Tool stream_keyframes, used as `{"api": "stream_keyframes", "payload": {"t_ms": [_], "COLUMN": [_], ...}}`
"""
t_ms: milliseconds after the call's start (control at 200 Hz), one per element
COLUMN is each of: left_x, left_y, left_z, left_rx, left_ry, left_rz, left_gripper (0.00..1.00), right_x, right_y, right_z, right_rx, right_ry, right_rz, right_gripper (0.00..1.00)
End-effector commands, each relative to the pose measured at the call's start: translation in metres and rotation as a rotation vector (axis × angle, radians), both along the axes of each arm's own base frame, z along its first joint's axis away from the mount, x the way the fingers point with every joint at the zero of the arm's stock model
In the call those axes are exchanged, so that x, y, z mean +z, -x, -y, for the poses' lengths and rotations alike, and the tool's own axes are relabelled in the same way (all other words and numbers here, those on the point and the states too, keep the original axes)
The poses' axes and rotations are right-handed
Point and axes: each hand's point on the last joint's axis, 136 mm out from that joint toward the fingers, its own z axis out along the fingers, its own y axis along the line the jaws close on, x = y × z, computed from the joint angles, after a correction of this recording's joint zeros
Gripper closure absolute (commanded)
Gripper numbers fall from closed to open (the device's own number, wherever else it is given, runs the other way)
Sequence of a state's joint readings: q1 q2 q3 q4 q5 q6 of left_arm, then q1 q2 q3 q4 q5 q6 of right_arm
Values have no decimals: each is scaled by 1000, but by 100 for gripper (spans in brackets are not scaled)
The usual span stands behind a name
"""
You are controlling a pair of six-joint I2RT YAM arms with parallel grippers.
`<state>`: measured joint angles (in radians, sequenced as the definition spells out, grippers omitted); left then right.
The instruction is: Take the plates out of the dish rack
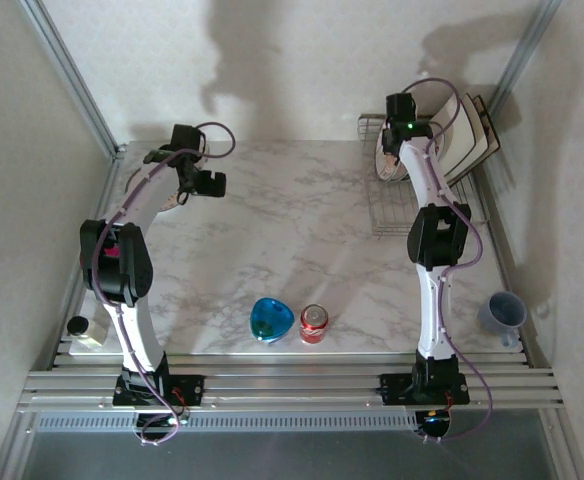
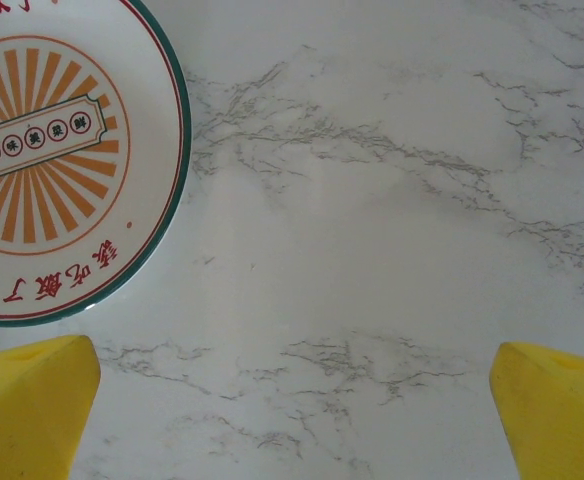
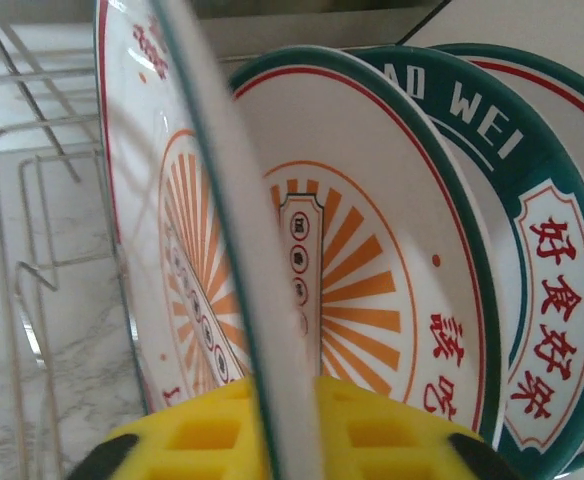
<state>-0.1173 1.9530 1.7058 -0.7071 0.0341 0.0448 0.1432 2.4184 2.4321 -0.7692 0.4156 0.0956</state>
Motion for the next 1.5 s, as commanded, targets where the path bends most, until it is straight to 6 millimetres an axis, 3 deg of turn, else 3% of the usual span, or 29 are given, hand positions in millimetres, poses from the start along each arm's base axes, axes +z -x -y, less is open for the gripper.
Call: {"api": "stream_keyframes", "payload": {"t_ms": [0, 120, 355, 851, 1076, 1271, 1497], "left_x": [15, 15, 14, 16, 19, 21, 23], "left_y": [1, 1, 2, 0, 1, 2, 1], "left_z": [5, 5, 4, 7, 9, 8, 9], "left_rx": [-5, -4, -2, -4, -7, -3, -4], "left_ry": [12, 13, 10, 24, 27, 18, 21], "left_rz": [36, 39, 38, 47, 53, 54, 59], "left_gripper": [1, 0, 0, 0, 0, 0, 0], "right_x": [-8, -8, 3, 96, 134, 179, 190], "right_y": [0, 0, 2, 27, 48, 74, 103], "right_z": [-10, -13, -16, -7, -1, -11, -26], "right_rx": [10, 14, 19, 15, 9, 34, 91], "right_ry": [-24, -39, -33, 55, 107, 110, 9], "right_rz": [-2, -3, 16, 138, 175, 245, 256], "right_gripper": [88, 99, 100, 100, 100, 100, 100]}}
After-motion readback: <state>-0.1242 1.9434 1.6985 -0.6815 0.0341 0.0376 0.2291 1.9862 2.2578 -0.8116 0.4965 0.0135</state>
